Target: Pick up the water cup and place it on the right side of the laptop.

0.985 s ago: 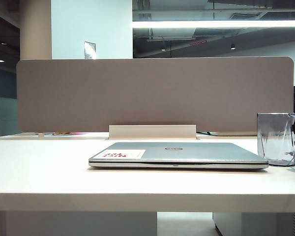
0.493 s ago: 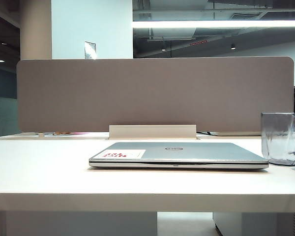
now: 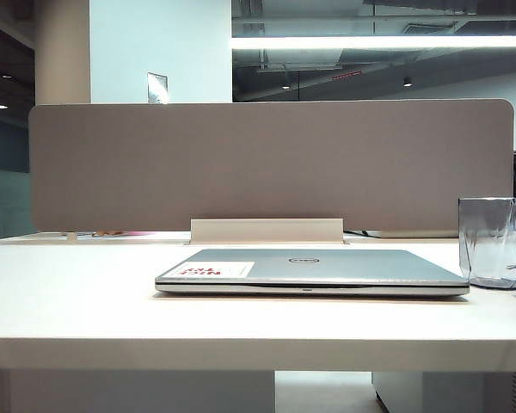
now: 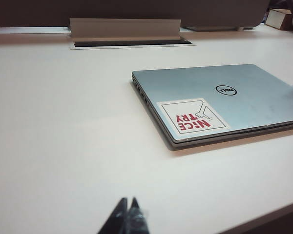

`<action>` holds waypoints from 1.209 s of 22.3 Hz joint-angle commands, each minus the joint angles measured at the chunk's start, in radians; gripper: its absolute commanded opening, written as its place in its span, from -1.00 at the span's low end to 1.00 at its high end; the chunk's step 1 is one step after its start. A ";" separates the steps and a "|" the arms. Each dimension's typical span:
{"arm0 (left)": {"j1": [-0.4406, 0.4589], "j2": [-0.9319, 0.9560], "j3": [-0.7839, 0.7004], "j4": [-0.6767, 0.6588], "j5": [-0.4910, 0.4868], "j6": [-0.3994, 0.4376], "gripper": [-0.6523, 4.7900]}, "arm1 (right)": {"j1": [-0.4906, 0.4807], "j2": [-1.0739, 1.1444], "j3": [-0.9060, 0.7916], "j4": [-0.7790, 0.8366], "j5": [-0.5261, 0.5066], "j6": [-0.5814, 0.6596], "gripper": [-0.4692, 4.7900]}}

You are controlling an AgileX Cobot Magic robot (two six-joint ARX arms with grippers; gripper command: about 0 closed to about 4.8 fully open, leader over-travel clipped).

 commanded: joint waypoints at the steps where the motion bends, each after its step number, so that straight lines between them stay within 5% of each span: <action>1: -0.001 0.001 0.003 -0.012 0.005 0.001 -0.78 | 0.000 -0.006 0.003 0.008 -0.013 0.030 -0.20; 27: -0.001 0.001 0.003 -0.012 0.005 0.001 -0.78 | -0.001 -0.215 0.002 -0.440 0.035 0.024 -0.21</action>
